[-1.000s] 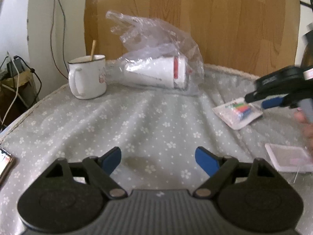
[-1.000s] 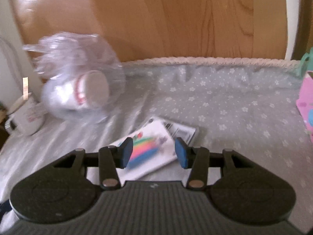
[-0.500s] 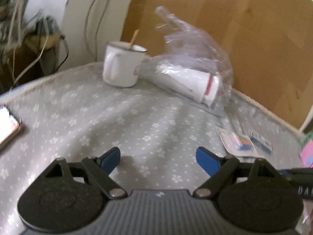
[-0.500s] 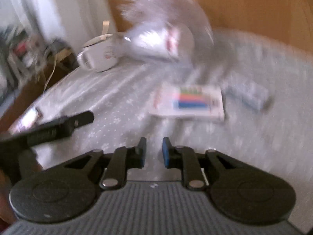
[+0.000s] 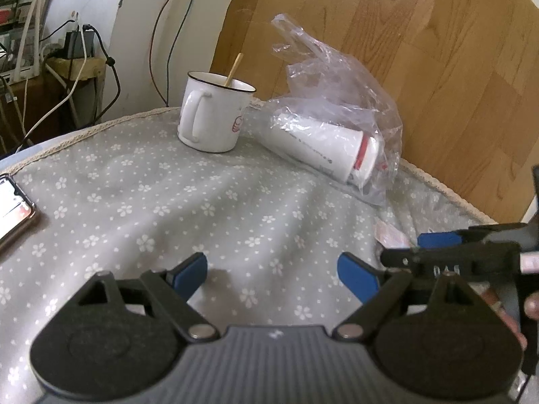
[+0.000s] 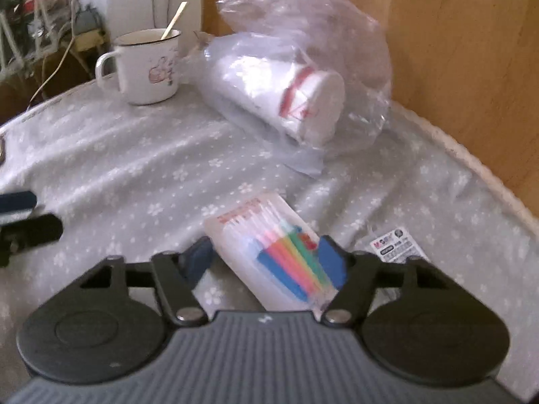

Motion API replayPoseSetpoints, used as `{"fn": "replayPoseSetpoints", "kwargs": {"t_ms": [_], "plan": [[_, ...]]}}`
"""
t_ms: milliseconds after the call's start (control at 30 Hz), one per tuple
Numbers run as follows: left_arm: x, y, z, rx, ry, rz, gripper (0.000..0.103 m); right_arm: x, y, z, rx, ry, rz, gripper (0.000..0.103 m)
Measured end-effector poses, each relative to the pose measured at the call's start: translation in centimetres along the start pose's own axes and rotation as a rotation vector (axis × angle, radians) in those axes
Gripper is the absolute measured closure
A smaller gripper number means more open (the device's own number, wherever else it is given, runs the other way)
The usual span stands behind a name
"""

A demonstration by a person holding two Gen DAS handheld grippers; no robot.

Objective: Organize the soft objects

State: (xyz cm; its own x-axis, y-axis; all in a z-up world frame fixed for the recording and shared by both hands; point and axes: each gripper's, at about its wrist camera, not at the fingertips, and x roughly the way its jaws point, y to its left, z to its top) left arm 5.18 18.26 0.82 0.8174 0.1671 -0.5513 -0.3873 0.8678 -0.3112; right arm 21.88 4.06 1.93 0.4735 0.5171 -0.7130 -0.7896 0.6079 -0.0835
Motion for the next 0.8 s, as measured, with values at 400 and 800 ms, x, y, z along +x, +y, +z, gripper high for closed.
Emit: {"fn": "replayPoseSetpoints", "kwargs": {"t_ms": [400, 800], "plan": [[0.0, 1.0, 0.2, -0.045, 0.016, -0.066, 0.015, -9.3, 9.8, -5.7, -0.154, -0.024, 0.129, 0.041], [-7.7, -1.9, -4.8, 0.170, 0.227, -0.306, 0.012, -20.0, 9.6, -19.6, -0.075, -0.171, -0.010, 0.017]]}}
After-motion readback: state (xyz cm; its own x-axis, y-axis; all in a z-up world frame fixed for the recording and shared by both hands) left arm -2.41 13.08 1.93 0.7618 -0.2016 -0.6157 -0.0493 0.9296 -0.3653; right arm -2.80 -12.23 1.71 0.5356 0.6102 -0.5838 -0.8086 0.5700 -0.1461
